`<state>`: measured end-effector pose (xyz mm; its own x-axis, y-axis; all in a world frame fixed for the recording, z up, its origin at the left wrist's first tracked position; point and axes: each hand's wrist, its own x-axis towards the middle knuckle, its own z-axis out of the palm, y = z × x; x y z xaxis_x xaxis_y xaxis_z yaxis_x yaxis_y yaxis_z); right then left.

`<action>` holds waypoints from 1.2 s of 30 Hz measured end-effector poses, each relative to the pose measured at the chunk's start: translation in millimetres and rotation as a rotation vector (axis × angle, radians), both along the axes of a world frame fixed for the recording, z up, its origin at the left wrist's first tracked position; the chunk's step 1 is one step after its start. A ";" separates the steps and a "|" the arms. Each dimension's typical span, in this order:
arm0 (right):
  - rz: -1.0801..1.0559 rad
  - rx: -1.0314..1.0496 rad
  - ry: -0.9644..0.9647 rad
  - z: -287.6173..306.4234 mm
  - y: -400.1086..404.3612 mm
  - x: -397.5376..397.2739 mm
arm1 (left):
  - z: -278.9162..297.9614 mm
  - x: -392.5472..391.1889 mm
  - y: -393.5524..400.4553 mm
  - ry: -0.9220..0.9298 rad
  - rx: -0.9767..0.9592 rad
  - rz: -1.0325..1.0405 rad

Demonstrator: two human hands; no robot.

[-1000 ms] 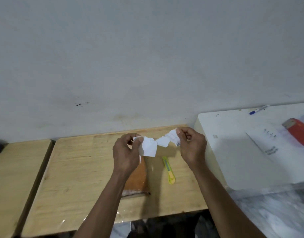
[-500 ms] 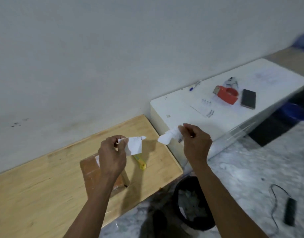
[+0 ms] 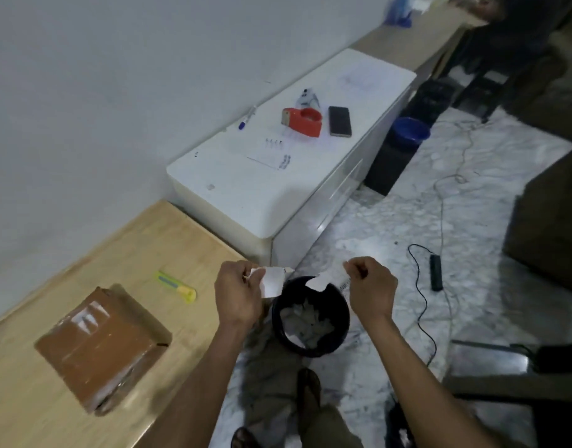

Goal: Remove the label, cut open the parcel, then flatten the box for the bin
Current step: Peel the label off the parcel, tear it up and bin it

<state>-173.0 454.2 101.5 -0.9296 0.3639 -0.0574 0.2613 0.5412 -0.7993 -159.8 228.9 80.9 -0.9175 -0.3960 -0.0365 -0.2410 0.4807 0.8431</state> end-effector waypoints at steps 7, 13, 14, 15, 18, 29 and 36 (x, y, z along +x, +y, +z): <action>-0.152 0.170 -0.128 -75.7 47.6 -27.6 | -56.6 -39.6 77.2 -0.229 -0.076 -0.051; -0.111 0.075 -0.288 -174.8 75.3 -62.3 | -139.7 -76.2 132.4 -0.374 -0.117 -0.020; -0.106 0.066 -0.305 -191.4 77.8 -69.3 | -157.4 -83.0 138.3 -0.401 -0.122 -0.010; -0.099 0.059 -0.323 -209.0 79.5 -77.0 | -176.7 -89.8 143.8 -0.422 -0.122 -0.003; -0.063 0.062 -0.380 -258.3 82.5 -98.0 | -230.5 -105.0 155.4 -0.463 -0.144 0.001; 0.095 0.023 -0.502 -291.5 88.5 -116.3 | -259.3 -119.1 159.5 -0.515 -0.089 -0.043; 0.104 0.072 -0.510 -249.9 85.4 -114.1 | -206.9 -110.1 155.0 -0.464 -0.045 -0.035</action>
<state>-287.1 539.6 -148.4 -0.8218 0.2908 -0.4900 0.5491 0.6341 -0.5445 -269.8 383.9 -126.0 -0.8211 -0.3760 -0.4295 -0.5707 0.5285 0.6284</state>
